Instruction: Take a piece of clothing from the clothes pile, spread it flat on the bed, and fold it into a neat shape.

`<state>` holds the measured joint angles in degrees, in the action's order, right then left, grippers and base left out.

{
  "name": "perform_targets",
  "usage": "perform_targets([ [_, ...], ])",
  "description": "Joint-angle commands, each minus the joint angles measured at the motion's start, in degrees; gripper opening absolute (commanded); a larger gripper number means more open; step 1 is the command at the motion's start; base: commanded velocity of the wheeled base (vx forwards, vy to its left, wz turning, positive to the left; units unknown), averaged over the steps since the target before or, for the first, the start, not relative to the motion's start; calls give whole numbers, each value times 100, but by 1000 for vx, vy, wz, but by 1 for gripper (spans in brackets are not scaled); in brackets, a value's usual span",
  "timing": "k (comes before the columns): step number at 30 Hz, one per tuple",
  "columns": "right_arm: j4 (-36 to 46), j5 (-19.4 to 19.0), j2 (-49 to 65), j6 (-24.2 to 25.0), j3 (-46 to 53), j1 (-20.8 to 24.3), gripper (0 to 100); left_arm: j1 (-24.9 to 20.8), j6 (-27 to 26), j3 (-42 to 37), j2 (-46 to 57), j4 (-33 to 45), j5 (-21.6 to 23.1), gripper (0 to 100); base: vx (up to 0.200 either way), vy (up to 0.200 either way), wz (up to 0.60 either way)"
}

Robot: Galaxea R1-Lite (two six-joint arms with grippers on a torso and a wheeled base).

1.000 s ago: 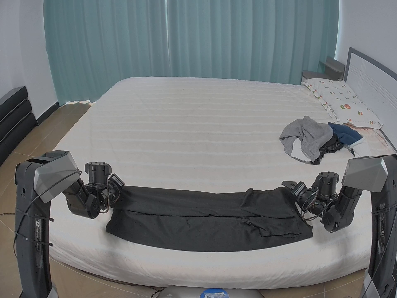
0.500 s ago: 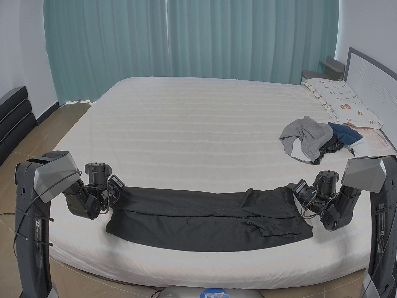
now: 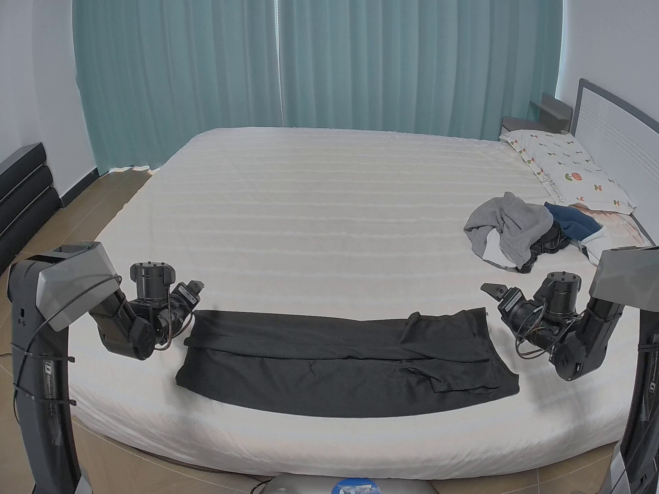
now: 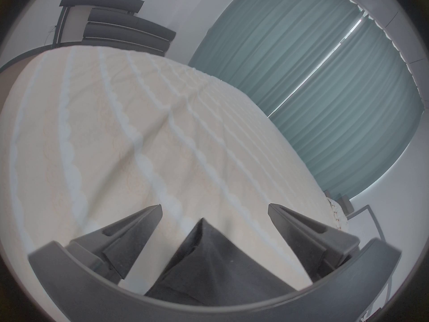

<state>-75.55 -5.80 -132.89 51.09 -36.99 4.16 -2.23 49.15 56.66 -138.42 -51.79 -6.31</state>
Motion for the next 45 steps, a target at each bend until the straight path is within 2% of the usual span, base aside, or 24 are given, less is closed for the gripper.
perform_targets([
  [1, 347, -17, 975, 15, 517, 103, 100, 47, -20, -533, 835, 19, 51, 100, 0, 0, 0],
  [4, 506, -35, 1274, 41, 886, 156, 100, 39, -46, -1140, 1054, -104, 78, 100, 0, 0, 0],
  [6, 471, -79, 1503, 112, 1422, 156, 100, 12, -29, -1764, 1256, -350, 324, 100, 0, 0, 0],
  [11, 339, -272, 1591, 551, 1888, 156, 100, -67, 24, -2493, 1318, -895, 544, 100, 0, 0, 0],
  [15, -153, -756, 1301, 1008, 2240, 94, 100, -181, 103, -3021, 1177, -1194, 570, 100, -200, 0, 0],
  [18, -514, -879, 1055, 1017, 2415, 94, 100, -234, 86, -3188, 1133, -1194, 570, 100, -133, 0, 0],
  [24, -1041, -888, 554, 1008, 2486, 85, 100, -410, 42, -3135, 835, -1202, 535, 100, 0, 0, 0],
  [35, -1050, -888, 501, 1034, 2468, 59, 100, -480, 42, -2924, 501, -1615, 473, 100, 0, 0, 0],
  [36, -1050, -888, 501, 1034, 2468, 59, 100, -471, 42, -2933, 501, -1615, 464, 0, 0, 0, 0],
  [41, -1050, -888, 501, 1034, 2477, 59, 100, -462, 51, -3038, 527, -1607, 368, 0, 0, 0, 0],
  [42, -1050, -888, 501, 1034, 2477, 50, 100, -445, 42, -3153, 518, -1615, 183, 0, 0, 0, 0],
  [45, -1050, -888, 501, 1043, 2486, 50, 100, -401, 33, -3223, 527, -1607, 34, 0, 0, 0, 0],
])
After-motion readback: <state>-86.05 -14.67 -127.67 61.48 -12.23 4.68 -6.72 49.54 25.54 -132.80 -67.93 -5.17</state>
